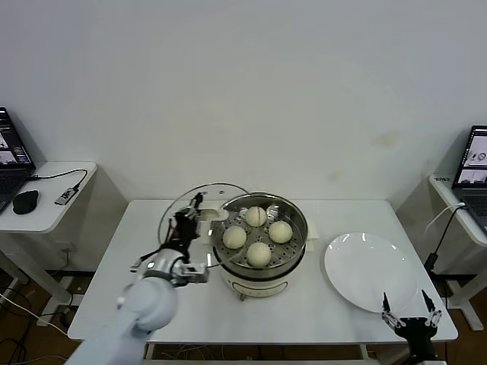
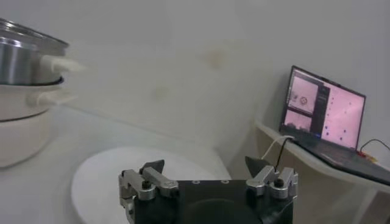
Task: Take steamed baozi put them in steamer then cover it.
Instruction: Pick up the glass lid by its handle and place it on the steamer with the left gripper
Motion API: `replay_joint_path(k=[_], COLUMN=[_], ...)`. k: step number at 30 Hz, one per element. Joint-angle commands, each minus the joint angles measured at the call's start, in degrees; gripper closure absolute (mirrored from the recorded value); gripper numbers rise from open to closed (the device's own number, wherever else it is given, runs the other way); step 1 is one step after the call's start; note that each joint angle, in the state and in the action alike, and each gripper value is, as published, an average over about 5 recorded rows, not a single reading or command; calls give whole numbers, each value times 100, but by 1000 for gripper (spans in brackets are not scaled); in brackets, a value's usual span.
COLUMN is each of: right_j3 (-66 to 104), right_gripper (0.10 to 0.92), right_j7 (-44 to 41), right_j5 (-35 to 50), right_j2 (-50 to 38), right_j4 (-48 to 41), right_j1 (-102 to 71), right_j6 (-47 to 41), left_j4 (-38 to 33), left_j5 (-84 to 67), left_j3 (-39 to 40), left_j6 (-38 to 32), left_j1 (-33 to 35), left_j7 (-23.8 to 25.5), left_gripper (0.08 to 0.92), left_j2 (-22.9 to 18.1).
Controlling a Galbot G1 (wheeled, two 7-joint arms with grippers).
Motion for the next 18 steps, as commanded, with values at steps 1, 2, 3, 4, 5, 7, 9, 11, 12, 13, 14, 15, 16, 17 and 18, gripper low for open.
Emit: replay_joint_path(k=[1, 2, 3, 4, 5, 7, 9, 11, 12, 13, 14, 15, 16, 17, 18], right_j3=[-151, -160, -166, -170, -172, -172, -172, -176, -179, -182, -186, -189, -190, -192, -194], right_gripper=[203, 203, 203, 203, 203, 203, 203, 203, 203, 203, 203, 203, 203, 203, 203], right_j7=[14, 17, 18, 19, 20, 22, 24, 35, 43, 51, 62, 71, 75, 78, 80], right_j5=[-122, -136, -149, -163, -176, -197, -218, -229, -231, -233, -233, -234, -239, -246, -254], right_j2=[54, 63, 70, 73, 76, 79, 82, 87, 90, 94, 98, 101, 103, 104, 105], right_j4=[-70, -80, -87, -95, -103, -114, -115, -106, -100, -96, -93, -91, -92, -98, -104], right_j1=[68, 74, 75, 73, 68, 60, 53, 49, 49, 48, 47, 47, 45, 42, 40], right_j6=[1, 3, 6, 10, 15, 21, 25, 20, 17, 14, 12, 10, 12, 14, 17], left_j4=[570, 619, 668, 719, 769, 866, 950, 1019, 1052, 1085, 1121, 1156, 1189, 1229, 1268], left_j5=[1566, 1663, 1739, 1801, 1845, 1909, 1973, 2035, 2069, 2103, 2137, 2166, 2189, 2210, 2226], left_j3=[805, 799, 791, 782, 778, 776, 774, 770, 768, 765, 763, 762, 762, 765, 770], left_j6=[366, 355, 344, 334, 330, 330, 332, 333, 333, 331, 328, 325, 322, 317, 314], left_j1=[-620, -630, -640, -649, -659, -677, -685, -686, -685, -681, -676, -671, -668, -666, -669], left_j7=[626, 675, 716, 751, 779, 820, 848, 868, 881, 891, 901, 907, 907, 907, 907], left_gripper=[851, 851, 851, 851, 851, 851, 851, 851, 851, 851, 851, 851, 851, 851, 851], left_j2=[-1271, -1336, -1396, -1445, -1483, -1550, -1623, -1704, -1750, -1791, -1835, -1876, -1910, -1943, -1971])
